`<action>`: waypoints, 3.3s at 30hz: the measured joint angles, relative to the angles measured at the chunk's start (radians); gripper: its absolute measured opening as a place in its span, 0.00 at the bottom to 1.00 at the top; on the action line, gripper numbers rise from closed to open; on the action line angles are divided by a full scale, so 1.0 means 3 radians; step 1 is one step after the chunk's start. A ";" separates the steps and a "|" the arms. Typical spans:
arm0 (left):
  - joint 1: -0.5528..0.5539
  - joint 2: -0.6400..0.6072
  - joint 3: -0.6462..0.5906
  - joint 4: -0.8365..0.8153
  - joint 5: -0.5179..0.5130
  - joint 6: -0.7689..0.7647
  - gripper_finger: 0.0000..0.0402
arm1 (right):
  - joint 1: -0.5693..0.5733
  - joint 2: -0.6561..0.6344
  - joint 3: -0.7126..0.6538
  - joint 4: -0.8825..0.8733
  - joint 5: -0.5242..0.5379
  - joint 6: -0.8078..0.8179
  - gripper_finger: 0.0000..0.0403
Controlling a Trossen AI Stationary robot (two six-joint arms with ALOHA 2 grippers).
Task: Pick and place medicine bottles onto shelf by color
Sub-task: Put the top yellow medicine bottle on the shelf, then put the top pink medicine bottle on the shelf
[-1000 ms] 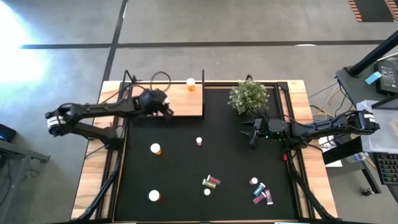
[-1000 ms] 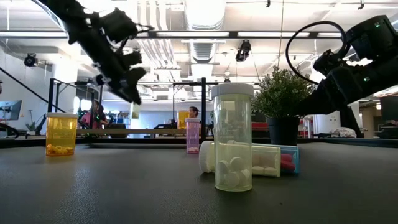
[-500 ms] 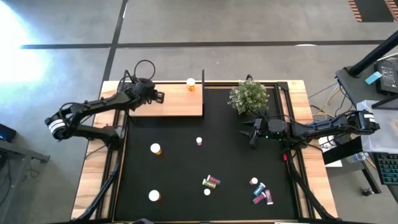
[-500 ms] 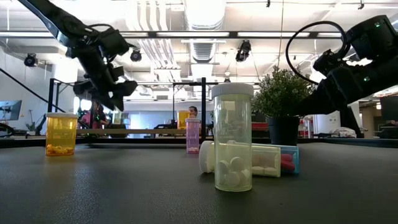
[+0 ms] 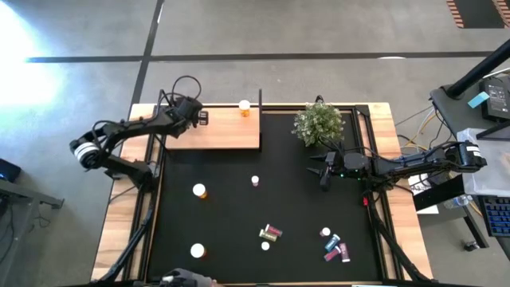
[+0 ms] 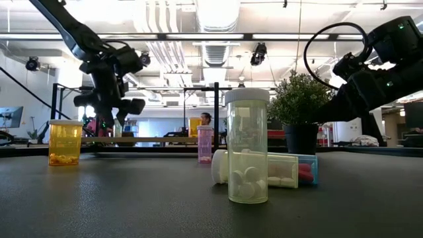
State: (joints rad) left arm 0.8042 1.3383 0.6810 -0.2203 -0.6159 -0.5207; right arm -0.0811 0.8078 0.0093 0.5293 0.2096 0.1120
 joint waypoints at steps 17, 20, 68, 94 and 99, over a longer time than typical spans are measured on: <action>0.0072 0.0004 0.0000 -0.0066 -0.0075 0.0006 0.31 | 0.0000 0.0000 0.0000 0.0000 -0.0001 0.0001 0.56; 0.0072 0.0004 -0.0001 -0.0080 -0.0076 0.0004 0.34 | 0.0000 0.0000 0.0000 0.0000 0.0000 0.0001 0.56; 0.0021 -0.0324 -0.0026 0.0426 -0.0134 0.0461 0.45 | 0.0000 0.0000 0.0000 0.0000 0.0000 0.0001 0.56; -0.1033 -0.0321 -0.0050 0.1299 0.0582 0.1696 0.45 | 0.0001 0.0000 0.0000 0.0000 -0.0001 0.0001 0.56; -0.1506 -0.0318 -0.0095 0.1301 0.0595 0.1672 0.45 | 0.0000 0.0000 0.0000 0.0000 0.0000 0.0001 0.56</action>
State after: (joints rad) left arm 0.3522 1.2430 0.6526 0.1701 -0.4374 -0.0193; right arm -0.0811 0.8078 0.0093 0.5293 0.2096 0.1123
